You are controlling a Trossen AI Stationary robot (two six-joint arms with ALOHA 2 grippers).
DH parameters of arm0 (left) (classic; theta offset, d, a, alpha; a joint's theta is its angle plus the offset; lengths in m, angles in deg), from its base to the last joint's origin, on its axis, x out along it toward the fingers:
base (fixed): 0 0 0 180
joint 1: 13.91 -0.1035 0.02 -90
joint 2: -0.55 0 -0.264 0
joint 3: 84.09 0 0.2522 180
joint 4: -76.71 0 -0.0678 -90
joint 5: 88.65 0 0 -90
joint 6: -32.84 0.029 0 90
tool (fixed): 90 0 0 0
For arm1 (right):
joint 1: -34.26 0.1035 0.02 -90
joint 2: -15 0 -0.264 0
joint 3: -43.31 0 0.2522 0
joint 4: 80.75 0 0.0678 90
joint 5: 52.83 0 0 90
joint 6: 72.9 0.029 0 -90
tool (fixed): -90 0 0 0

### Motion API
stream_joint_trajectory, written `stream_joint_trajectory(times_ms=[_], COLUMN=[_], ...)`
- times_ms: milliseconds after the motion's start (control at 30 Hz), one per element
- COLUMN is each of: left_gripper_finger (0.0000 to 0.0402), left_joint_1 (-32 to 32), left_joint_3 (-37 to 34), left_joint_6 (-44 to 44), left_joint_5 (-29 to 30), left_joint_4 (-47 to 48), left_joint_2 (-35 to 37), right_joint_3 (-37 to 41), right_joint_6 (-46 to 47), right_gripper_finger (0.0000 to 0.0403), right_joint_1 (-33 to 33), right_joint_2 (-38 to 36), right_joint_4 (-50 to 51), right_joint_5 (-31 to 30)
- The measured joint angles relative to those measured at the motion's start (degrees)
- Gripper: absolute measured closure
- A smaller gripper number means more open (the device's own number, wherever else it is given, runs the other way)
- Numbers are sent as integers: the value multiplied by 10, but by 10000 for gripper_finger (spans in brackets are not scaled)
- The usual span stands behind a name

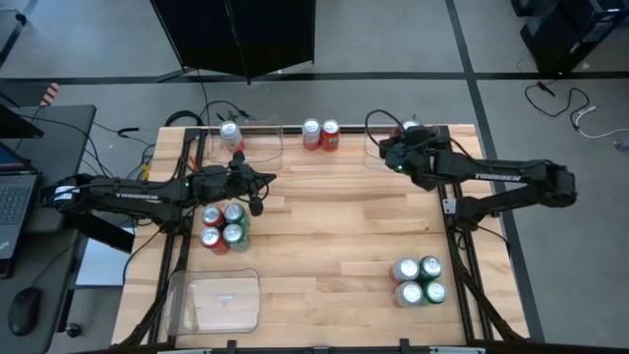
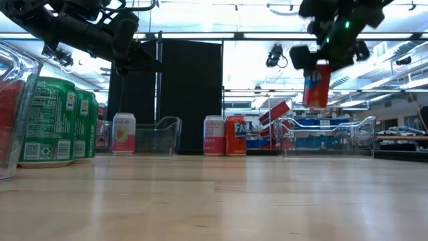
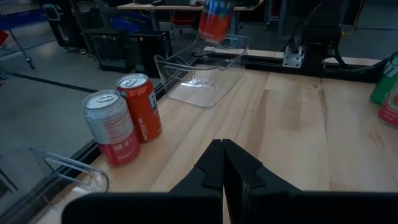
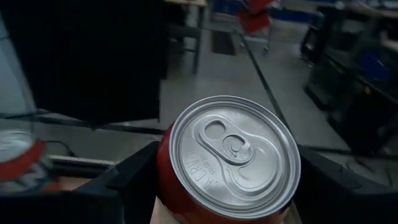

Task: Sort soda cans
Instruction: Put the red soda can into the top right transparent bin

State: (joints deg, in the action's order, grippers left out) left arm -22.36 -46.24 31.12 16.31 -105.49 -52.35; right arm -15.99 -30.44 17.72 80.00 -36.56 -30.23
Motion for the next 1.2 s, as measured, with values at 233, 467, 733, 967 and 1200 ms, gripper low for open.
stream_joint_trajectory(times_ms=[233, 467, 733, 967, 1200], left_gripper_finger=[401, 401, 401, 401, 401], left_joint_1=[0, 0, 0, 10, 19], left_joint_3=[0, 0, 0, 0, 0], left_joint_6=[0, 0, 0, 0, -1], left_joint_5=[0, 0, 0, 0, 0], left_joint_4=[0, 3, 11, 12, 12], left_joint_2=[0, 0, 0, 0, 0], right_joint_3=[40, 33, 17, 35, 110], right_joint_6=[-18, -78, -56, -1, 11], right_gripper_finger=[118, 118, 118, 118, 118], right_joint_1=[-26, 5, 11, -60, -107], right_joint_2=[68, 137, 111, 108, 109], right_joint_4=[-139, -262, -185, -89, -152], right_joint_5=[127, 197, 95, 84, 89])
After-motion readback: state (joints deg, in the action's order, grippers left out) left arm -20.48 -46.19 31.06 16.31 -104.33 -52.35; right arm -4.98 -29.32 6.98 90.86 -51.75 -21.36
